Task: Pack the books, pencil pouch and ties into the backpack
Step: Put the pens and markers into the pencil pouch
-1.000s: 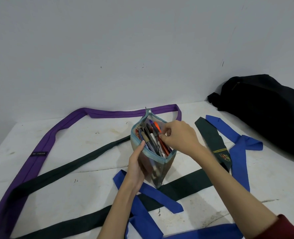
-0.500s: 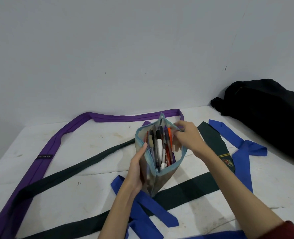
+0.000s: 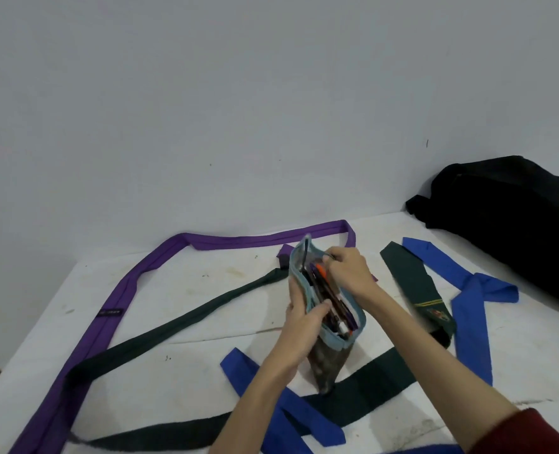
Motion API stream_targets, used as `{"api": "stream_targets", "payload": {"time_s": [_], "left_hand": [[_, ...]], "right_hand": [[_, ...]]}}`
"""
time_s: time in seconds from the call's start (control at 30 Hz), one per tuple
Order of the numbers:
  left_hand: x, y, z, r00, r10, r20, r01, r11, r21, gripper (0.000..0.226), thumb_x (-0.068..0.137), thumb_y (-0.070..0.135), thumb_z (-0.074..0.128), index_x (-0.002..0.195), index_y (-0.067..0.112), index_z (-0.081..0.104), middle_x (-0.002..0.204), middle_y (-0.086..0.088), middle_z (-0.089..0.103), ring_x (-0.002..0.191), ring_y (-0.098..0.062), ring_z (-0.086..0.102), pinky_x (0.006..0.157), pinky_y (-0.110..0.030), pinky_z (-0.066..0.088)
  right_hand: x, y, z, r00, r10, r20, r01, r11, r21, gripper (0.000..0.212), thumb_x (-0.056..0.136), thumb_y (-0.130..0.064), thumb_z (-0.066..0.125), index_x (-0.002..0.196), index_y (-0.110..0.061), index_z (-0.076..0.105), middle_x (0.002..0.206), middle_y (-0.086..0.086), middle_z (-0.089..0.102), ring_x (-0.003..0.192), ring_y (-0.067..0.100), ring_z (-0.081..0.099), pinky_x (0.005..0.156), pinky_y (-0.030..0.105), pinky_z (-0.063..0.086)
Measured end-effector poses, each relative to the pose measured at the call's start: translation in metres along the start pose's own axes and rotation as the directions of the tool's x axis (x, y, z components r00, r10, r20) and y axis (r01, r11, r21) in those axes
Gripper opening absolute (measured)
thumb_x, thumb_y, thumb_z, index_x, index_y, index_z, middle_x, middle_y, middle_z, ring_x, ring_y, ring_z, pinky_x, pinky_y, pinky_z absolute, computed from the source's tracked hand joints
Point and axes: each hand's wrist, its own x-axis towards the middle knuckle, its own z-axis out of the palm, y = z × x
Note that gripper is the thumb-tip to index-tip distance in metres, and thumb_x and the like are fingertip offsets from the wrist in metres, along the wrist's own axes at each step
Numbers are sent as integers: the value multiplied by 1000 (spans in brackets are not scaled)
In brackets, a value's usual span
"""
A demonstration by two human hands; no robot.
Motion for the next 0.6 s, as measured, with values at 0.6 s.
{"api": "stream_targets", "payload": {"time_s": [0.6], "left_hand": [[11,-15,-63,942,248,-225,-162,926,342,76,59,25,88,122,27,43,116,16,51,102,3,51,81,-8,41]], "right_hand": [[14,-19,-11,778,-185,601,292,952,-86,24,96,-12,49,107,-3,69,75,-7,57,67,6,51,55,10,42]]}}
